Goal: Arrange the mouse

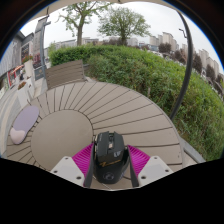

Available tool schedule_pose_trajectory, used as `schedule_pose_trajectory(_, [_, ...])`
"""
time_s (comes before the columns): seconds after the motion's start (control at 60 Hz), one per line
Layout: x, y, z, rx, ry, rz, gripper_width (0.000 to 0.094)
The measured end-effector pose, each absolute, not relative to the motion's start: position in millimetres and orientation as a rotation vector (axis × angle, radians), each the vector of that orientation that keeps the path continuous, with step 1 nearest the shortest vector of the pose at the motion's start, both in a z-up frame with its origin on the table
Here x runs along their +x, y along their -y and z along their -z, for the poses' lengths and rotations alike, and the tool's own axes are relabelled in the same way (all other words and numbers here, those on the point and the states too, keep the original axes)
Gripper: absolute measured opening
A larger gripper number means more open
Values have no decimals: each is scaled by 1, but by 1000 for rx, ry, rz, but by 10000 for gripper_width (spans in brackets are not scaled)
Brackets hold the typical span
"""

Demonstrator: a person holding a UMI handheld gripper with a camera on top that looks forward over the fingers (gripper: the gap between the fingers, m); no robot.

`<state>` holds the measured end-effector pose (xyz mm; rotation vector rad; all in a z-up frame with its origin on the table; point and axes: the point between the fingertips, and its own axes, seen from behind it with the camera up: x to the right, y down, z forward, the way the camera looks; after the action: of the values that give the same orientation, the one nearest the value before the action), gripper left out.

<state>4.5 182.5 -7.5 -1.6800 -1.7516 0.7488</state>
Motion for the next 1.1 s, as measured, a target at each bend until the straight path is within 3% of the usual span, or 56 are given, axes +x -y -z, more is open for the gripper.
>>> schedule_pose_trajectory(0.2, [2, -157, -58, -1722, 1719, -761, 544])
schedule_pose_trajectory(0.333, [-12, -81, -115, -1660, 1749, -817, 543])
schedule_pose_trajectory(0.45, [-30, 16, -143, -1595, 1784, -869, 542])
schedule_pose_trajectory(0.617, [-54, 149, -113, -1559, 1849, -845, 543])
schedule_pose_trajectory(0.767, [-75, 225, -39, -1533, 1918, -756, 544])
schedule_pose_trajectory(0.883, [-80, 248, 21, -1580, 1970, -683, 616])
schedule_pose_trajectory(0.967, [-83, 245, 14, -1580, 1920, -649, 676])
schedule_pose_trajectory(1.05, [-81, 236, -5, -1554, 1900, -592, 867])
schedule_pose_trajectory(1.1, [-74, 227, -29, -1552, 1875, -564, 850])
